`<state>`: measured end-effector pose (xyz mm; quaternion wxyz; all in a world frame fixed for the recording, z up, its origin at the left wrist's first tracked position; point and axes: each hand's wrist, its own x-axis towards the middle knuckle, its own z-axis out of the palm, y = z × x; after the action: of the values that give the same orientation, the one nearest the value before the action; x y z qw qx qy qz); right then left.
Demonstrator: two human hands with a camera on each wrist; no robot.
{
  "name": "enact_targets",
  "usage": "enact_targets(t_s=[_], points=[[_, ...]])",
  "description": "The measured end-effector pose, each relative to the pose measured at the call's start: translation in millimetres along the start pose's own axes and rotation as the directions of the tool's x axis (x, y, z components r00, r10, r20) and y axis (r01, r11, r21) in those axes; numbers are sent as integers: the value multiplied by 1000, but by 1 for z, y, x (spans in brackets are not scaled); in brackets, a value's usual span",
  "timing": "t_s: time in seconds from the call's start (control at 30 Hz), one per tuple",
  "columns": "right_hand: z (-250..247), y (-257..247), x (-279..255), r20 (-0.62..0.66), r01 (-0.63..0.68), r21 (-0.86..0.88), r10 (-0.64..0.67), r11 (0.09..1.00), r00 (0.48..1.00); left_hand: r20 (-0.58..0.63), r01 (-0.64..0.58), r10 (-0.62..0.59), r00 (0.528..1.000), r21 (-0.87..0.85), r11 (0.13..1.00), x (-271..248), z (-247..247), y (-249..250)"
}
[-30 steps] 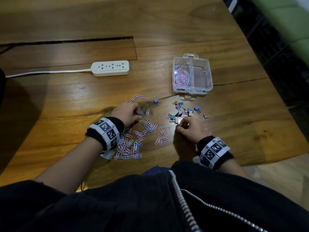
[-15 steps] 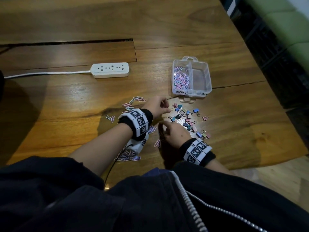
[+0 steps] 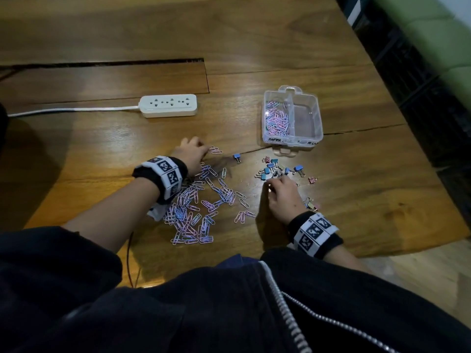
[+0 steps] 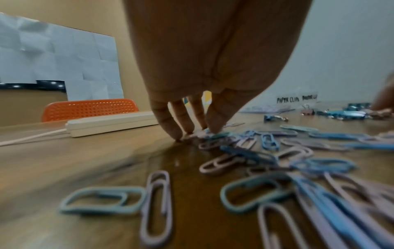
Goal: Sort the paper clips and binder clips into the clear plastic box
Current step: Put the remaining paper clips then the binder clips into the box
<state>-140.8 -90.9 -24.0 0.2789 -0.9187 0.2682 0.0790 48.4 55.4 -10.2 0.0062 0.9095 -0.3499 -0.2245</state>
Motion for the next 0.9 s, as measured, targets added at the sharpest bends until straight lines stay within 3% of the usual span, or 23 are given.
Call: enact_targets(t_s=[0.1, 0.33, 0.4, 0.47, 0.57, 0.63, 0.7, 0.83, 0.9], points=[[6, -19, -1, 55, 77, 27, -78, 997, 995, 2, -74, 74, 997, 4, 997, -7, 7, -2], [25, -48, 10, 219, 261, -82, -238, 962, 946, 99, -32, 86, 991, -455, 890, -32, 14, -8], [32, -50, 6, 289, 320, -32, -298, 947, 910, 20, 20, -11, 1000, -492, 871, -35, 15, -17], [35, -50, 4, 259, 331, -9, -317, 944, 912, -84, 99, -152, 985, -444, 890, -34, 18, -26], [32, -56, 15, 147, 273, -69, -261, 959, 954, -50, 282, -307, 950, -281, 917, -40, 20, -29], [30, -64, 24, 152, 244, -121, -225, 962, 962, -25, 346, -365, 931, -269, 899, -45, 22, -22], [33, -71, 28, 186, 254, -154, -225, 955, 956, -16, 323, -349, 937, -342, 882, -49, 27, -13], [42, -72, 11, 255, 361, -89, -329, 928, 909, 43, 126, -119, 992, -396, 910, -60, 38, 4], [44, -66, 3, 264, 401, -84, -368, 912, 892, 15, 108, -112, 994, -428, 898, -65, 36, 0]])
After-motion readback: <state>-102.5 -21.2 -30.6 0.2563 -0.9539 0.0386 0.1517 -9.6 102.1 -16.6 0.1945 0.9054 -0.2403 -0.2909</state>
